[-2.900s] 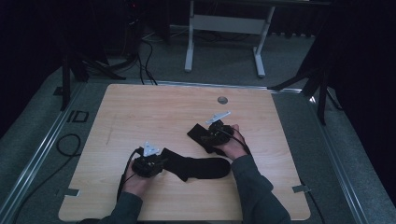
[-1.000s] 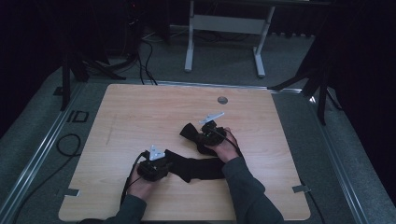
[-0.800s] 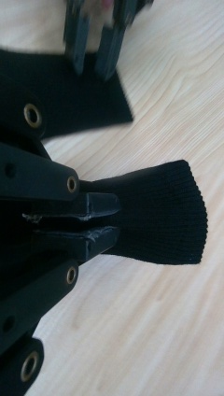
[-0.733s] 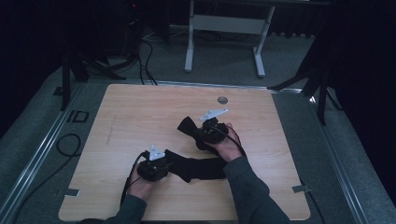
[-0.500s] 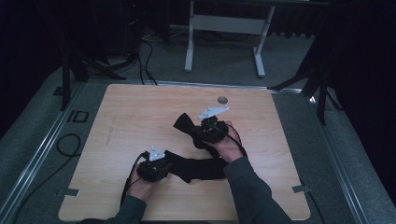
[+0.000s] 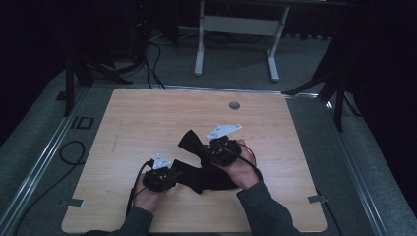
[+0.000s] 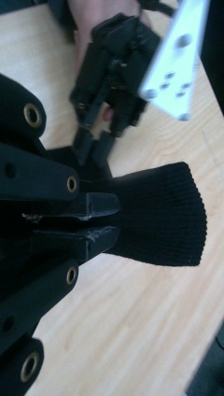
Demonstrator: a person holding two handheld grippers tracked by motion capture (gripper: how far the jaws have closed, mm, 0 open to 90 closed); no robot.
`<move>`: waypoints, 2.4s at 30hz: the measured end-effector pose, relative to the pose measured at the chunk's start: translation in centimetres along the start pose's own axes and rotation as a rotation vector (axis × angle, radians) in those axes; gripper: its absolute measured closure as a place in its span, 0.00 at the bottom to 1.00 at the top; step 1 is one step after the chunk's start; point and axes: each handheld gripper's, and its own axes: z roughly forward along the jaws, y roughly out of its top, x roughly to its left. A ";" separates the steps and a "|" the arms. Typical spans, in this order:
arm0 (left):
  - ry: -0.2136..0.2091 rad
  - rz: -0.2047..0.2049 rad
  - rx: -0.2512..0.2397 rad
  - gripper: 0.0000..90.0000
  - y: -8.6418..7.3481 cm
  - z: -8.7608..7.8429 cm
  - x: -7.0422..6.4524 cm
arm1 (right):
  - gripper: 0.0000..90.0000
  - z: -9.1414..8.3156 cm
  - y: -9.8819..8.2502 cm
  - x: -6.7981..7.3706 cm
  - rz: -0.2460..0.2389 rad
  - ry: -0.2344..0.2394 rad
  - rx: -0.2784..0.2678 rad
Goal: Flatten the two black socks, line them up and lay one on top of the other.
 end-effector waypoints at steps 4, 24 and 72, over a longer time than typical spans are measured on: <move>0.022 -0.026 -0.045 0.75 0.2 -1.2 0.8 | 0.93 1.4 -0.9 0.5 0.029 0.019 0.028; 0.099 -0.101 -0.086 0.83 0.3 -2.7 3.2 | 0.93 8.9 -3.4 2.4 0.042 0.084 0.260; 0.077 0.055 0.069 0.85 0.4 0.8 1.1 | 0.81 4.5 -7.9 -3.3 0.208 -0.070 0.234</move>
